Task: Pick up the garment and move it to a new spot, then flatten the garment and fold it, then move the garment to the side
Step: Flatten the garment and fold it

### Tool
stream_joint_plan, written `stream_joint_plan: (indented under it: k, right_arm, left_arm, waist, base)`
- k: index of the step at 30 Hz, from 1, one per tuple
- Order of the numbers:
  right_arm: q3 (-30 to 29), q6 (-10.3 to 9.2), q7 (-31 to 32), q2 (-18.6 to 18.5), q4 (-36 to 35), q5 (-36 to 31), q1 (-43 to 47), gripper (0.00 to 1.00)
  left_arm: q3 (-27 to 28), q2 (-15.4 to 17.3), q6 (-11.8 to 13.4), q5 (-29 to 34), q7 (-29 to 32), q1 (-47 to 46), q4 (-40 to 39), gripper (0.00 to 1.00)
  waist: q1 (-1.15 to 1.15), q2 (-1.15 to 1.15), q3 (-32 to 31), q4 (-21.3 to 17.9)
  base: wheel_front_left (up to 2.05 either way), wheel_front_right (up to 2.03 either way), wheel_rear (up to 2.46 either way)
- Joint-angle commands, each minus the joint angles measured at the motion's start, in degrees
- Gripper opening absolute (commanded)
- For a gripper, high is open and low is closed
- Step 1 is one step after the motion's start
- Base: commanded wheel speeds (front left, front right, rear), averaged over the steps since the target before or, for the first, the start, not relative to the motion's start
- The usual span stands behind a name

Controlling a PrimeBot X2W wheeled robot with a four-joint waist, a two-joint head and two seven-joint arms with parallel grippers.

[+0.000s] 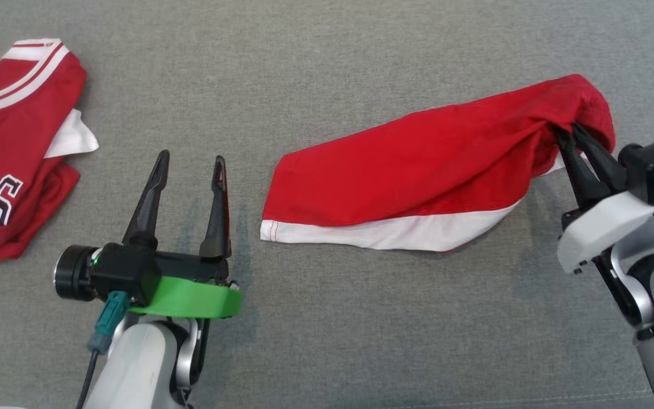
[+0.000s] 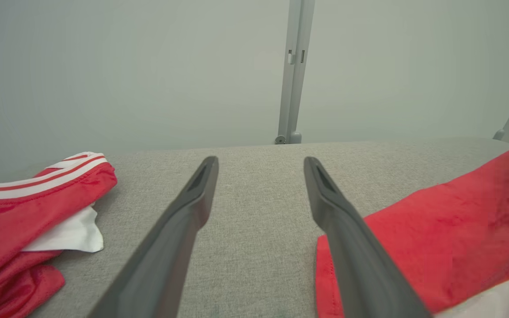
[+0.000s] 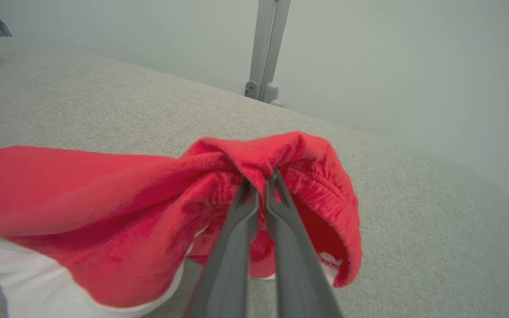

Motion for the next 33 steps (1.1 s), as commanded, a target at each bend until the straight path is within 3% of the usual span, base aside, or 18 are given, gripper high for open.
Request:
stream_joint_plan:
  k: [1, 12, 13, 14, 15, 22, 33]
  right_arm:
    - [1.17, -0.08, 0.24, -0.27, 1.43, 0.41, -2.32, 0.0]
    - [9.12, -0.07, -2.12, 3.3, 17.87, 1.95, -13.98, 0.0]
    - [9.38, -0.08, -3.1, 3.68, 18.69, 2.07, -14.48, 0.31]
    - [9.6, -0.08, -3.91, 4.06, 19.5, 2.5, -14.63, 0.9]
    - [9.82, -0.07, -4.81, 4.34, 20.09, 2.74, -14.66, 1.0]
    - [8.41, -0.08, -12.35, 5.53, 18.3, 4.79, -10.2, 1.0]
    - [-0.38, -0.08, -21.57, 8.6, 10.5, 6.26, 0.23, 1.0]
  left_arm:
    - [-0.46, -0.56, -0.55, 0.44, -0.38, -1.57, 0.26, 1.0]
    - [-2.29, -3.94, -2.92, 1.8, -0.37, -5.15, 2.6, 1.0]
    - [-2.21, -4.09, -2.98, 1.95, -0.38, -5.11, 2.74, 1.0]
    - [-2.15, -4.19, -3.06, 2.07, -0.38, -5.0, 2.85, 1.0]
    - [-1.98, -4.27, -3.05, 2.19, -0.38, -4.8, 2.95, 1.0]
    - [-0.38, -3.68, -3.22, 2.85, -0.38, -2.87, 3.69, 1.0]
    - [2.56, -1.73, -2.27, 2.49, -0.38, -0.19, 3.69, 1.0]
  waist:
    - [0.0, 0.0, 2.67, 2.81]
    - [0.0, 0.0, 4.84, 8.09]
    - [0.0, 0.0, 4.7, 8.14]
    - [0.0, 0.0, 4.52, 8.12]
    - [0.0, 0.0, 4.3, 7.99]
    - [0.0, 0.0, 1.83, 5.34]
    - [0.0, 0.0, -1.92, 0.22]
  base:
    - [0.0, 0.0, 0.0]
    - [0.0, 0.0, 0.0]
    - [0.0, 0.0, 0.0]
    - [0.0, 0.0, 0.0]
    - [0.0, 0.0, 0.0]
    - [0.0, 0.0, 0.0]
    - [0.0, 0.0, 0.0]
